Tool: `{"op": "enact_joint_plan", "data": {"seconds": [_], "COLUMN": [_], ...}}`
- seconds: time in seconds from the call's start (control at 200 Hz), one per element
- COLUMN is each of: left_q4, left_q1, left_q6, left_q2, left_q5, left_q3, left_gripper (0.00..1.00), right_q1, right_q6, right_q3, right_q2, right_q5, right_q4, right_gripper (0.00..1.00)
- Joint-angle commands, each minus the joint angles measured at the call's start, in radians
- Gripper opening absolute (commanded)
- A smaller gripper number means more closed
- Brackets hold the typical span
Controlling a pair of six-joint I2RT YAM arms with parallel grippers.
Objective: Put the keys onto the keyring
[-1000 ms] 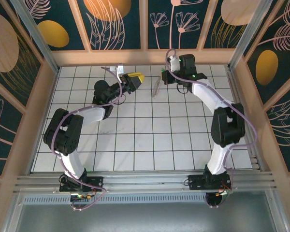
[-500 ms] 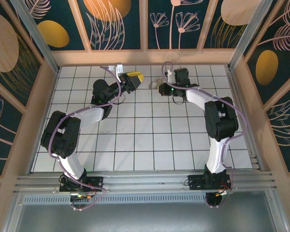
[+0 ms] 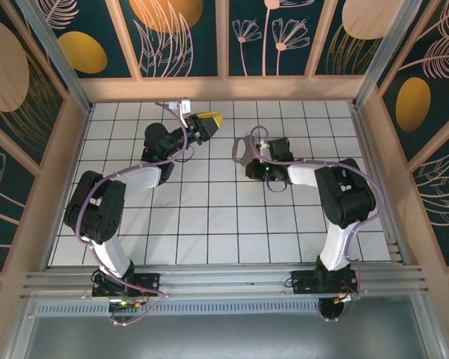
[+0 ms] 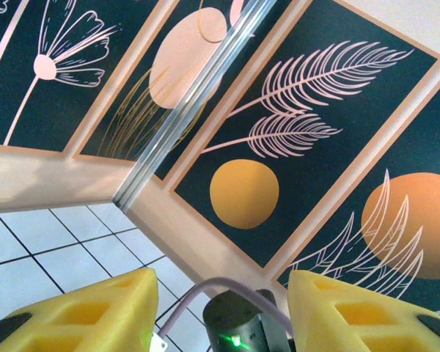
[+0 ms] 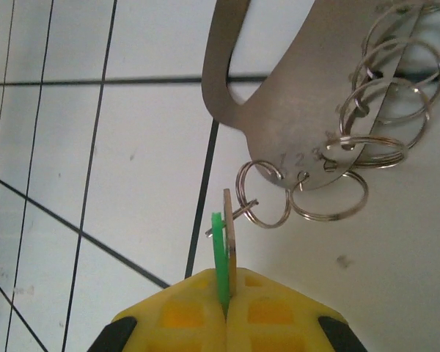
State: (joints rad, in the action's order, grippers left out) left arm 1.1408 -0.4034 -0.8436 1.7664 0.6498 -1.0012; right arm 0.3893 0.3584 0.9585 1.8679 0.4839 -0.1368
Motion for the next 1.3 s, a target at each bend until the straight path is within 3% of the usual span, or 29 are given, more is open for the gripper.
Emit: {"op": "enact_joint_plan", "data": {"seconds": [0.0, 0.195, 0.345, 0.45, 0.681, 0.721, 0.806, 0.836, 0.891, 1.066, 1.136, 1.291], "left_q4": [0.03, 0.028, 0.019, 0.016, 0.004, -0.006, -0.043, -0.069, -0.128, -0.359, -0.417, -0.319], "left_q1": [0.011, 0.011, 0.011, 0.011, 0.011, 0.011, 0.011, 0.011, 0.011, 0.011, 0.011, 0.011], "left_q6": [-0.017, -0.021, -0.016, -0.014, -0.001, 0.008, 0.038, 0.057, 0.097, 0.27, 0.331, 0.519], "left_q2": [0.001, -0.001, -0.014, -0.025, -0.087, -0.103, -0.141, -0.157, -0.191, -0.312, -0.365, -0.501], "left_q5": [0.025, 0.033, 0.043, 0.059, 0.048, 0.039, 0.018, 0.008, -0.014, -0.177, -0.292, -0.62], "left_q3": [0.004, 0.005, 0.01, 0.016, 0.06, 0.073, 0.1, 0.107, 0.122, 0.164, 0.197, 0.382], "left_gripper": [0.5, 0.5, 0.51, 0.55, 0.82, 0.98, 0.99, 0.99, 0.99, 0.99, 0.99, 0.99], "right_q1": [0.014, 0.046, 0.107, 0.138, 0.106, 0.096, 0.072, 0.062, 0.041, -0.056, -0.096, -0.193], "right_q6": [0.046, 0.053, 0.06, 0.072, 0.064, 0.059, 0.048, 0.043, 0.033, 0.021, 0.019, 0.017], "right_q3": [-0.033, -0.049, -0.074, -0.115, -0.159, -0.158, -0.152, -0.15, -0.146, -0.142, -0.144, -0.171], "right_q2": [-0.011, -0.011, -0.071, -0.169, -0.37, -0.403, -0.47, -0.492, -0.529, -0.628, -0.651, -0.662], "right_q5": [0.029, 0.03, 0.047, 0.051, 0.004, -0.015, -0.049, -0.072, -0.104, -0.271, -0.368, -0.495], "right_q4": [-0.07, -0.055, -0.042, -0.049, 0.019, 0.038, 0.071, 0.084, 0.099, 0.12, 0.11, 0.017], "right_gripper": [0.0, 0.0, 0.33, 0.48, 0.62, 0.66, 0.72, 0.82, 0.84, 0.88, 0.91, 0.95]}}
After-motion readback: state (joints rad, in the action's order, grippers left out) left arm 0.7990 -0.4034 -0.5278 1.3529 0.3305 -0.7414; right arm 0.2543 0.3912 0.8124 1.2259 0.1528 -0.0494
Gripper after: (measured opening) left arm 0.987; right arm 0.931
